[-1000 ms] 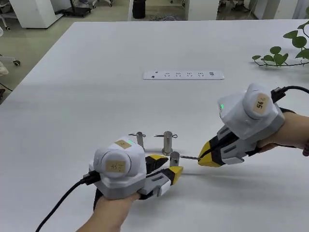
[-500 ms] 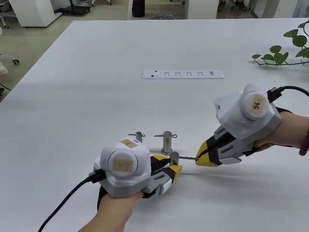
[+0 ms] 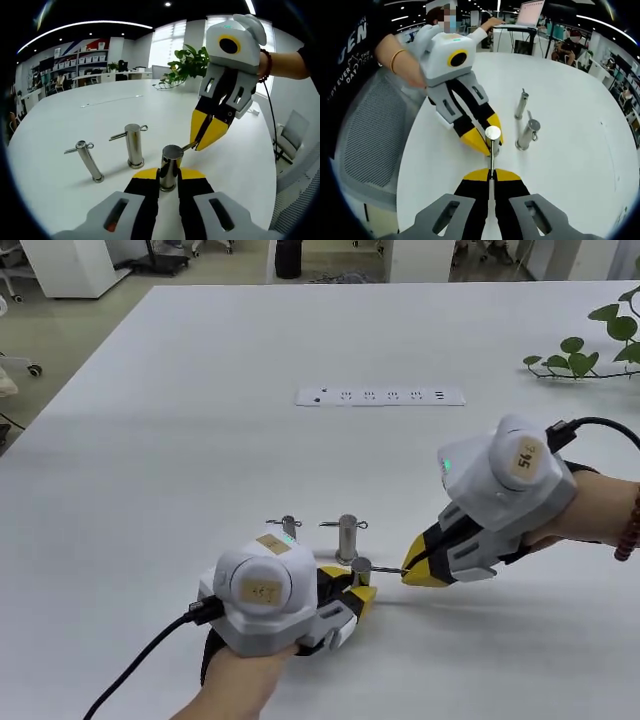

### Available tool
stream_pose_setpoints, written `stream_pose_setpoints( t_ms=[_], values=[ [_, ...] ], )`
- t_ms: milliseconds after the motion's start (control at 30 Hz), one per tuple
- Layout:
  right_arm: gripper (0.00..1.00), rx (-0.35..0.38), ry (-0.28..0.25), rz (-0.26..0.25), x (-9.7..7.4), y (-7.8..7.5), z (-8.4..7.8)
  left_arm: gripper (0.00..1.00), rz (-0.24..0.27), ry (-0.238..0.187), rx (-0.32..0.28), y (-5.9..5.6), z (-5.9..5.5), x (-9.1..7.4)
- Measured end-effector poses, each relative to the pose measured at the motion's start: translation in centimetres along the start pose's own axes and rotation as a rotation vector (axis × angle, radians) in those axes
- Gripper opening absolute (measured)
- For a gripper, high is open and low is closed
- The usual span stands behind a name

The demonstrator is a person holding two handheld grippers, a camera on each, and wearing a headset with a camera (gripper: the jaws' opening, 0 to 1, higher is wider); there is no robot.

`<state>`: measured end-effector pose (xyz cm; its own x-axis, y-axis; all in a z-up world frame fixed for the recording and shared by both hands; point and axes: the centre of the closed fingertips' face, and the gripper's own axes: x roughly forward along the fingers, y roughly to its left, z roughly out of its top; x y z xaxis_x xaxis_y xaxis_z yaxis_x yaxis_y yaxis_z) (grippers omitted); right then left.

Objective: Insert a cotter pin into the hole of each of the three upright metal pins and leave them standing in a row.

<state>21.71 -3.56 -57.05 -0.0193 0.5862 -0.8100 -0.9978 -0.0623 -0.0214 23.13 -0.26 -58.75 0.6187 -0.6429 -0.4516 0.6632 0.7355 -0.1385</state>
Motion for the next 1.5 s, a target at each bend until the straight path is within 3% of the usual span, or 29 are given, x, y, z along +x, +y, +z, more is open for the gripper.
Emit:
stream_pose_setpoints(
  t_ms=[400, 533, 867, 1167, 1367, 1500],
  values=[
    [0.00, -0.008, -0.018, 0.006, -0.2, -0.1, 0.2, 0.10, -0.004, 0.005, 0.018, 0.1, 0.0, 0.1],
    [0.00, -0.010, -0.070, 0.009, -0.3, 0.1, 1.1, 0.10, -0.005, 0.005, 0.029, -0.1, -0.1, 0.2],
    [0.00, -0.024, -0.065, 0.010, 0.5, 0.2, 1.8, 0.10, -0.004, 0.005, 0.023, -0.2, -0.1, 0.3],
    [0.00, 0.003, -0.074, -0.020, 1.1, -0.2, 2.4, 0.10, 0.007, 0.003, 0.017, -0.2, -0.1, 0.3],
    [0.08, 0.024, -0.069, -0.042, 0.5, -0.5, 2.2, 0.10, 0.008, 0.005, 0.014, -0.2, -0.1, 0.3],
    [0.08, 0.027, -0.077, -0.044, -0.3, -0.4, 2.1, 0.11, 0.010, 0.004, 0.015, -0.2, -0.1, 0.3]
  ],
)
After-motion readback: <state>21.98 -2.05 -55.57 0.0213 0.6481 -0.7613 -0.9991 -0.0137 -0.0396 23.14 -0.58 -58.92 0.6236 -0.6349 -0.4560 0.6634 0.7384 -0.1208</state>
